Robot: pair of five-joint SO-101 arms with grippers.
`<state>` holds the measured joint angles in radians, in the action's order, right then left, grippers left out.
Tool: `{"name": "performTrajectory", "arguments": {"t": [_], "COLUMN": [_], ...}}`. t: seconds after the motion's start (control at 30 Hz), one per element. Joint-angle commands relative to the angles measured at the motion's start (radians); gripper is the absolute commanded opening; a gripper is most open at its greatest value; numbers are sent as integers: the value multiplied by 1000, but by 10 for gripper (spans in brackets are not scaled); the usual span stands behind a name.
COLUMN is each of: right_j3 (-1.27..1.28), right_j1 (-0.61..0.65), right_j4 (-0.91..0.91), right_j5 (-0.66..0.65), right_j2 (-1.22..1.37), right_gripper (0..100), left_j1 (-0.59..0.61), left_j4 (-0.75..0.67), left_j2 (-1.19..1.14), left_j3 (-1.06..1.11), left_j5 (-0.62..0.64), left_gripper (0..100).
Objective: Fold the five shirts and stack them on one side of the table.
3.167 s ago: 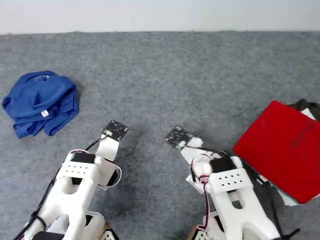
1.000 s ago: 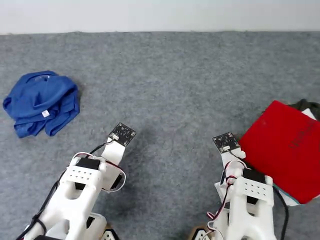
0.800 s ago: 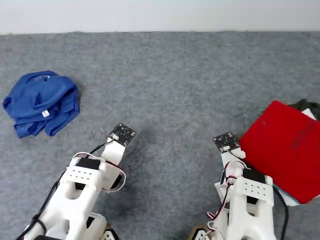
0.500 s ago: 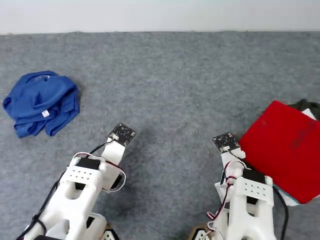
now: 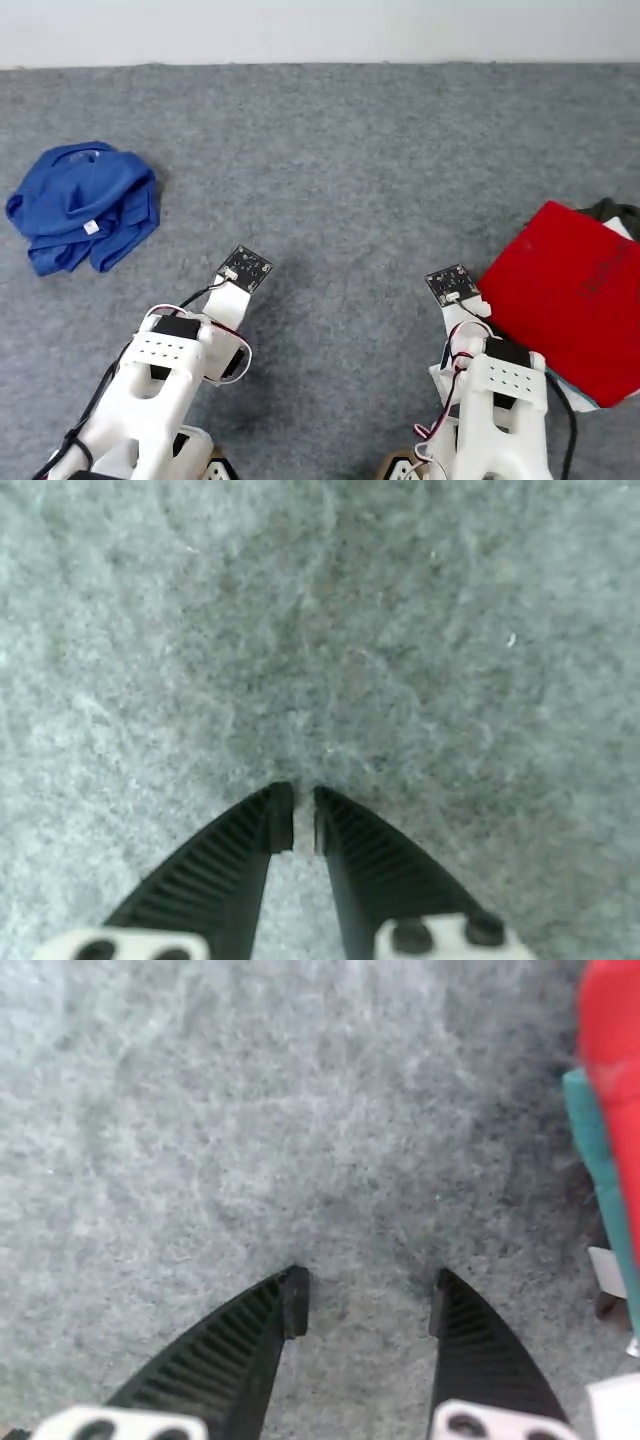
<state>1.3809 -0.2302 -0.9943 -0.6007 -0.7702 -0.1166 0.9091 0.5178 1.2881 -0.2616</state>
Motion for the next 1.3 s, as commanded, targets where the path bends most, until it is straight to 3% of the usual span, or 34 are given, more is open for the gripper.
{"name": "performTrajectory", "arguments": {"t": [0.0, 0.73, 0.93, 1.27], "right_j3": [31, 37, 37, 37], "right_j1": [24, 21, -67, -68], "right_j4": [22, 28, 28, 35], "right_j5": [-8, -9, -8, -8], "right_j2": [12, 12, 12, 12], "right_gripper": [213, 213, 213, 213], "left_j1": [-18, -18, -21, -21], "left_j4": [-23, -23, -23, -23], "left_j2": [-8, -8, -8, -8], "left_j3": [7, 7, 7, 7], "left_j5": [-9, -9, -9, -9], "left_gripper": [70, 70, 70, 70]}}
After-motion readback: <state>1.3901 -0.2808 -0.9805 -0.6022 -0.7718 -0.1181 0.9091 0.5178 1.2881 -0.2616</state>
